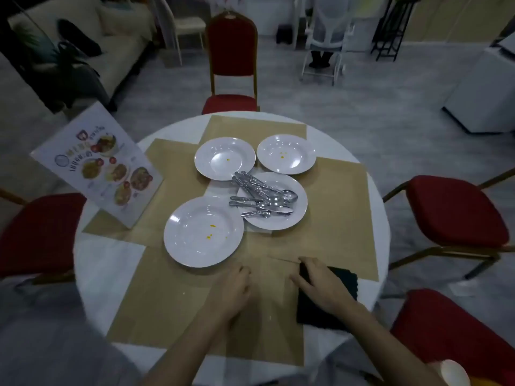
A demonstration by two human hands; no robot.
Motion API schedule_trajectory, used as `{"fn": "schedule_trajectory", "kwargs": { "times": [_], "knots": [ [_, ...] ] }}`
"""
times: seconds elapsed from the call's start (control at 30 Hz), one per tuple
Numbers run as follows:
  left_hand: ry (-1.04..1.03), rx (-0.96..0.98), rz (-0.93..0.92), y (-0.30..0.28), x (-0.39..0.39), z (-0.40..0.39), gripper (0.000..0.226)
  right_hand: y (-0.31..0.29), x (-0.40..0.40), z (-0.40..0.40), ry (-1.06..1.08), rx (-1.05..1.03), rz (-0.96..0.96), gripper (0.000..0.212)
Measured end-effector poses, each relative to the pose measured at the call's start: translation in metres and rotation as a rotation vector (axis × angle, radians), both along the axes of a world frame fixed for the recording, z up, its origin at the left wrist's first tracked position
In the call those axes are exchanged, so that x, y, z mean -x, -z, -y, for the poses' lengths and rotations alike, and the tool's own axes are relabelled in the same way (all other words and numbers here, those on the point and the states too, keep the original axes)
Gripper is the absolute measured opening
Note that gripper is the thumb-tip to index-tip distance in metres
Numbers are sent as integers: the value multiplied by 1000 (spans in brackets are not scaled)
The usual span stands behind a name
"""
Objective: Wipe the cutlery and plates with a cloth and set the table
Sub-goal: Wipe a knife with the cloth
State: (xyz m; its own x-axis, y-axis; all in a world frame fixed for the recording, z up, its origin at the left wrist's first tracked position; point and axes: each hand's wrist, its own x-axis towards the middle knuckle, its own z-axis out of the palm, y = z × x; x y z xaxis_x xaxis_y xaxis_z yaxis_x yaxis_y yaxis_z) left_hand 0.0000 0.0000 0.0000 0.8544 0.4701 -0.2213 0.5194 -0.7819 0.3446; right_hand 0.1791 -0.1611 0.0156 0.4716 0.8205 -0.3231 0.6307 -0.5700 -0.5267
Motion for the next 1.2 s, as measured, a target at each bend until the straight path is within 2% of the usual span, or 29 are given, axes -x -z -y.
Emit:
{"fn": "schedule_trajectory", "kwargs": {
  "times": [0.1, 0.17, 0.27, 0.33, 0.37, 0.43, 0.57, 0.63, 0.73, 0.83, 0.9, 0.97, 1.07, 1.13, 1.2],
  "knots": [
    [12, -11, 80, 17, 3, -10, 28, 17, 5, 0, 129, -6, 189, 47],
    [38, -33, 127, 29, 3, -14, 25, 28, 10, 1, 238, 6, 297, 45],
    [103, -120, 147, 49, -2, -22, 23, 49, 17, 5, 365, 58, 372, 74],
    [128, -149, 147, 56, -9, -25, 19, 66, 24, 9, 417, 183, 359, 96],
    [141, -142, 134, 58, -13, -25, 19, 74, 28, 12, 422, 229, 369, 100],
    [186, -147, 126, 64, -23, -27, 16, 84, 33, 14, 391, 260, 423, 90],
    [201, -135, 120, 75, -42, -32, 7, 91, 27, 20, 346, 172, 548, 48],
    [198, -137, 127, 77, -49, -33, 9, 91, 19, 26, 371, 15, 539, 43],
    [174, -129, 200, 80, -57, -32, 13, 79, 9, 22, 433, -193, 386, 48],
    [108, -104, 294, 80, -62, -32, 20, 55, -2, -2, 499, -371, 294, 38],
    [65, -91, 322, 80, -65, -33, 18, 48, -16, -21, 435, -471, 321, 41],
    [28, -90, 337, 84, -66, -32, 15, 53, -33, -35, 261, -483, 405, 43],
    [-32, -78, 362, 91, -65, -27, 22, 78, -48, -36, -103, -367, 493, 63],
    [-69, -42, 377, 95, -63, -23, 22, 94, -54, -27, -281, -293, 514, 65],
    [-87, -21, 385, 99, -61, -22, 22, 107, -56, -18, -358, -254, 485, 63]
  ]
}}
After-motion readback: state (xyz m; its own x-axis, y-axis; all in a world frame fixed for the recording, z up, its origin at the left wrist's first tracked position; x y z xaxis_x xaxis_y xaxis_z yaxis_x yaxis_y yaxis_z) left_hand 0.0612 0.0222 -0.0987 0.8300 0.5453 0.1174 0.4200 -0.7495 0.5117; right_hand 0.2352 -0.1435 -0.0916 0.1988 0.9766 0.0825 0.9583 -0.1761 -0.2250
